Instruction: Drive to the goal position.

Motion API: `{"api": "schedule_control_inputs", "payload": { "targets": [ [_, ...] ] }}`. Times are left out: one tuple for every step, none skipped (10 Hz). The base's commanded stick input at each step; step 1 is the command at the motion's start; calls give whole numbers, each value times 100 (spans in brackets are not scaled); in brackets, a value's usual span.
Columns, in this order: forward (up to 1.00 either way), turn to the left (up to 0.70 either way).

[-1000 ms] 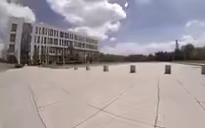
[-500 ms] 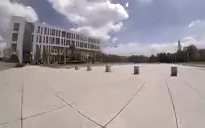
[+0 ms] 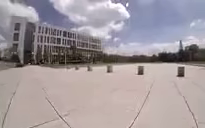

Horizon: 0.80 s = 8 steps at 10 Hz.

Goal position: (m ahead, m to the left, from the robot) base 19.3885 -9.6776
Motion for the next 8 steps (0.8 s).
{"api": "schedule_control_inputs", "payload": {
  "targets": [
    [70, 0],
    [70, 0],
    [70, 0],
    [70, 0],
    [70, 0],
    [70, 0],
    [70, 0],
    [70, 0]
  ]
}}
